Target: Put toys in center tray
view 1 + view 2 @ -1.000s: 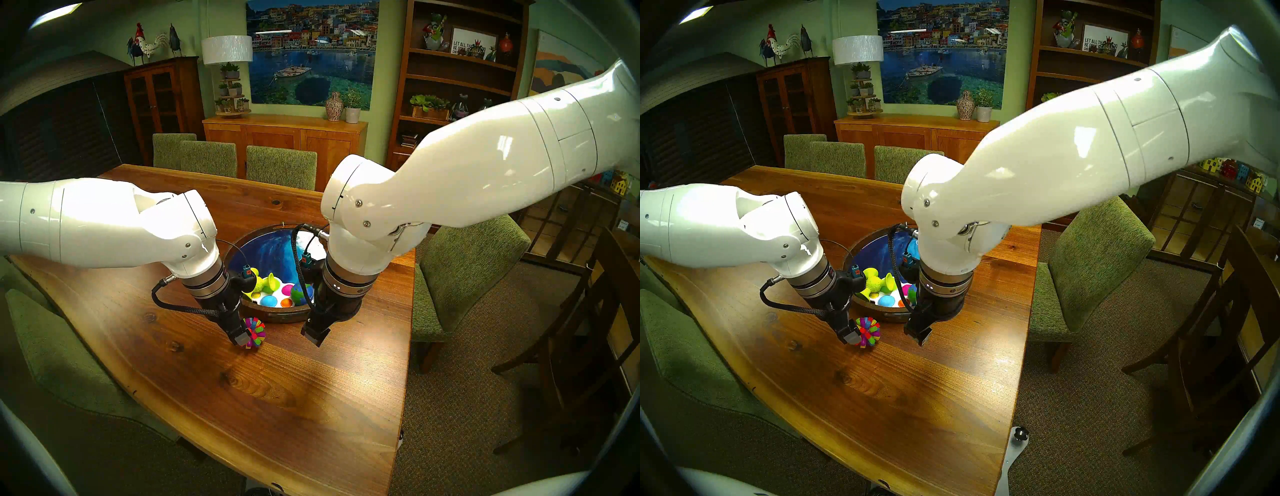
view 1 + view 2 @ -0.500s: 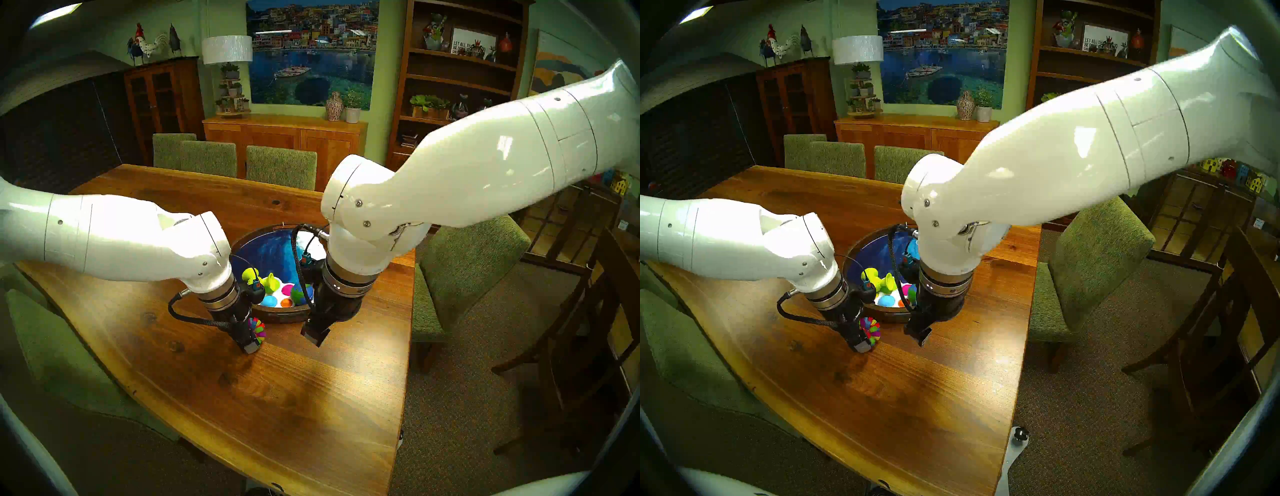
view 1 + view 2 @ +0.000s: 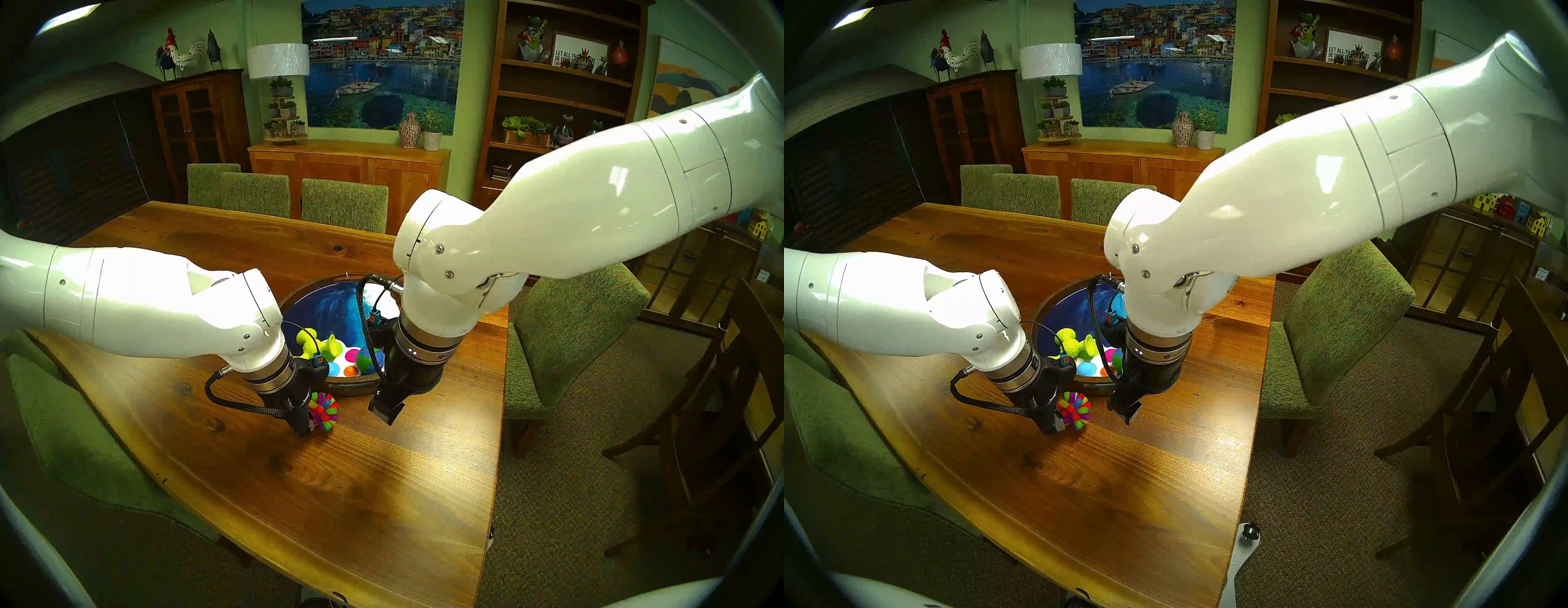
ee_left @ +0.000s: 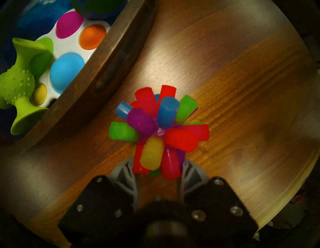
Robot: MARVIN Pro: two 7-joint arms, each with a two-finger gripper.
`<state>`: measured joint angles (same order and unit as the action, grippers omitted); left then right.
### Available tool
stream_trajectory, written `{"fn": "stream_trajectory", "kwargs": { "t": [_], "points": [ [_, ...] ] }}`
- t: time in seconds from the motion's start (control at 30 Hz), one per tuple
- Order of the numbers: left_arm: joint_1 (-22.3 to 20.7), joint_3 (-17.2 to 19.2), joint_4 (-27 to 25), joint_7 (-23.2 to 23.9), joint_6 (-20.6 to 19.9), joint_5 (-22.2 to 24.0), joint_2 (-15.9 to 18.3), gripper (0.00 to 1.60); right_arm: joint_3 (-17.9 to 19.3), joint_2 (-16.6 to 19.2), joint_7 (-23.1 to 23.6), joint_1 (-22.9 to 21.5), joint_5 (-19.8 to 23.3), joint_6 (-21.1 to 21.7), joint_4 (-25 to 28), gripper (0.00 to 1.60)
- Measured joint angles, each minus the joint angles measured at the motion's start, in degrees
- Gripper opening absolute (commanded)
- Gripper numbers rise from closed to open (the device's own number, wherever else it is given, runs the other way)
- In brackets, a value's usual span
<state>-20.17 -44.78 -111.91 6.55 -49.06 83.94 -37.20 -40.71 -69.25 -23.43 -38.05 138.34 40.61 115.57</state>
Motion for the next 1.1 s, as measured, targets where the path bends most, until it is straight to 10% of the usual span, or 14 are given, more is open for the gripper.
{"fn": "stream_trajectory", "kwargs": {
  "t": [0.47,1.1],
  "points": [
    [-5.0,4.4,-0.8,2.6,-2.6,0.1,4.4,0.00,0.0,0.0,0.0,0.0,0.0,0.0,0.0,1.60],
    [0.7,11.2,17.8,0.6,-0.7,5.2,-6.9,0.00,0.0,0.0,0.0,0.0,0.0,0.0,0.0,1.60]
  ]
}}
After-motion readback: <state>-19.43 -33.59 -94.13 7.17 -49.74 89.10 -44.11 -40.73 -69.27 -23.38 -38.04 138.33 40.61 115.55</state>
